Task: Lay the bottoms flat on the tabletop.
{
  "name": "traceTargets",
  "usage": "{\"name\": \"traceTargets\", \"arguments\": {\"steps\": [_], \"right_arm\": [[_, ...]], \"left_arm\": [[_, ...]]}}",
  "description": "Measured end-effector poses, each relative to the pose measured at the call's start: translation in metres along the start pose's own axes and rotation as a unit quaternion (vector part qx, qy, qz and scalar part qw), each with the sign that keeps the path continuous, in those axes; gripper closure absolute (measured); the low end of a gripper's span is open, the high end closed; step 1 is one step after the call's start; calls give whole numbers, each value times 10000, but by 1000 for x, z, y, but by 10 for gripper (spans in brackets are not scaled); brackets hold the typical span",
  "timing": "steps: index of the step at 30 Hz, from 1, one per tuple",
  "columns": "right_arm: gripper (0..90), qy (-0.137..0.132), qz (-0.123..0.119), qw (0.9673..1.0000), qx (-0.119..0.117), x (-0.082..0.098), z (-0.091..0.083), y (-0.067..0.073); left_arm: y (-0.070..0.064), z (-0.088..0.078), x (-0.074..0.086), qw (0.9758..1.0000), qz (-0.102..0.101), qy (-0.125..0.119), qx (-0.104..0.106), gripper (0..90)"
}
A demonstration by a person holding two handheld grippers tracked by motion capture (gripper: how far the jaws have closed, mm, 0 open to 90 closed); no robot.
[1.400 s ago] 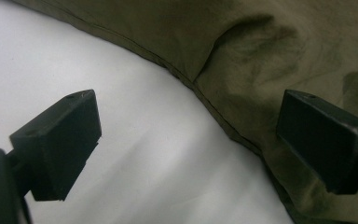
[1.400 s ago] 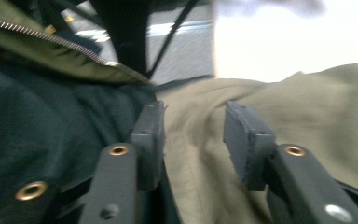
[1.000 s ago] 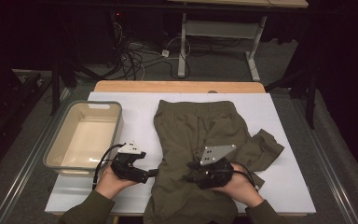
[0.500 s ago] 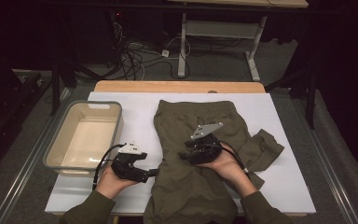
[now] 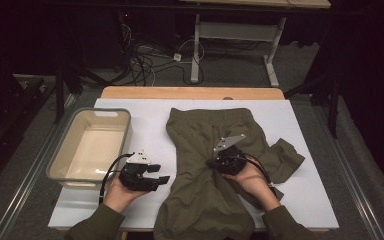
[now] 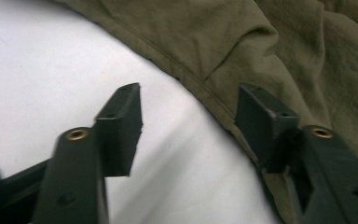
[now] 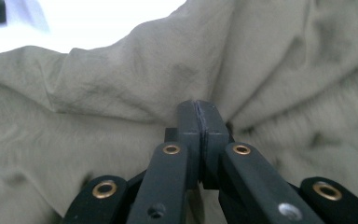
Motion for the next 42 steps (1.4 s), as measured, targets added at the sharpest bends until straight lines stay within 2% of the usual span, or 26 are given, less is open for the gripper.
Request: {"name": "traceTargets", "arguments": {"steps": [1,7,8,10,15,16,18,20,21,24,27,29,31,33,34,37,39,42], "right_arm": [[900,38,7,10000,3,3,1,-2],[899,76,54,10000,-31,7,4,-4],[899,87,37,10000,-29,7,5,-4],[899,88,44,9999,-39,8,6,-3],[899,84,48,9999,-55,8,7,-4],[899,81,61,9999,-56,8,7,-4],[899,82,62,9999,-54,8,7,-4],[899,81,59,9999,-58,8,7,-4],[899,80,61,9999,-64,8,7,-4],[899,71,23,10000,-60,8,8,-4],[899,40,21,10000,-57,7,7,-3],[896,14,19,10000,-57,6,6,-3],[880,-50,26,10000,-63,4,5,-2],[827,-104,32,9999,-92,2,4,0],[781,-153,13,9998,-95,1,4,1],[682,-281,7,9995,-129,-3,3,4],[639,-355,12,9992,-187,-5,-1,6],[598,-507,45,9984,-245,-10,-10,9]], "left_arm": [[0,2,-1,10000,-27,2,8,483],[0,21,-12,9999,-66,40,85,478],[-2,31,-15,9999,62,109,44,478],[-2,41,-18,9999,67,108,42,478],[-2,61,-20,9992,263,295,21,484],[-2,64,-19,9987,332,390,1,491],[-4,67,-17,9978,504,415,-60,514],[-4,67,-17,9976,542,426,-112,577],[-3,66,-16,9967,644,443,-214,614],[-2,65,-16,9967,637,468,-174,800],[-3,64,-16,9968,610,496,-136,858],[-1,57,-18,9965,623,521,-208,860],[3,47,-21,9967,588,424,-358,860],[9,34,-23,9974,397,327,-504,860],[11,31,-23,9971,369,319,-588,860],[17,22,-18,9944,159,438,-951,860],[21,19,-13,9909,59,575,-1214,860],[26,16,-11,9875,-105,586,-1462,860]]}}
Point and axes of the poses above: each handheld gripper's, and its own axes: z roughly forward along the jaws, x roughly out of its underside, y roughly to its left, the point moved 7 cm from there along z, roughly forward along the jaws, and after that the axes turned 7 degrees about -y, right-handed, at the moved point
